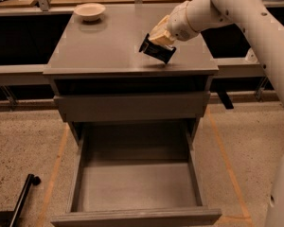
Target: Pick rxbar blueberry from middle drawer and place on counter
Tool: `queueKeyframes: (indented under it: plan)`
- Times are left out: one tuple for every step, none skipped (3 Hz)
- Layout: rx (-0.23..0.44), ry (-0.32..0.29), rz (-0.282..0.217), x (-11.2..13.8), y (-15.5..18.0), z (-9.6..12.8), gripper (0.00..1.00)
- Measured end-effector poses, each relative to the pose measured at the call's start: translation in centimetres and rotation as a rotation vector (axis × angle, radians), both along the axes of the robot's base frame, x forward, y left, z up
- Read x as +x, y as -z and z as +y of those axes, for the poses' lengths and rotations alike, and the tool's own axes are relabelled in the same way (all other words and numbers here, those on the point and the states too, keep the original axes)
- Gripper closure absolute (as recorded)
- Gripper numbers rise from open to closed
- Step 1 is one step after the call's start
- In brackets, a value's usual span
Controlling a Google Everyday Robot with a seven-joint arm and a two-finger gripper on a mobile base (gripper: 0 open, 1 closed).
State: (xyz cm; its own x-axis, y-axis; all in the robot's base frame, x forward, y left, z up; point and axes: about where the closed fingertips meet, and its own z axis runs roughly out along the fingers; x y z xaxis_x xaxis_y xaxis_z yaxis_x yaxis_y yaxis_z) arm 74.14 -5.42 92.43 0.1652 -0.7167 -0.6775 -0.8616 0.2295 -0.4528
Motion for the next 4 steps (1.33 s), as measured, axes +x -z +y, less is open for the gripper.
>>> queueKeyframes:
  plan:
    - [0.000, -0.004, 0.003, 0.02, 0.22, 0.26, 0.82]
    - [0.000, -0.010, 0.008, 0.06, 0.54, 0.64, 0.51]
    - [0.000, -0.013, 0.011, 0.07, 0.72, 0.86, 0.28]
    - [0.000, -0.017, 0.014, 0.09, 0.93, 1.12, 0.05]
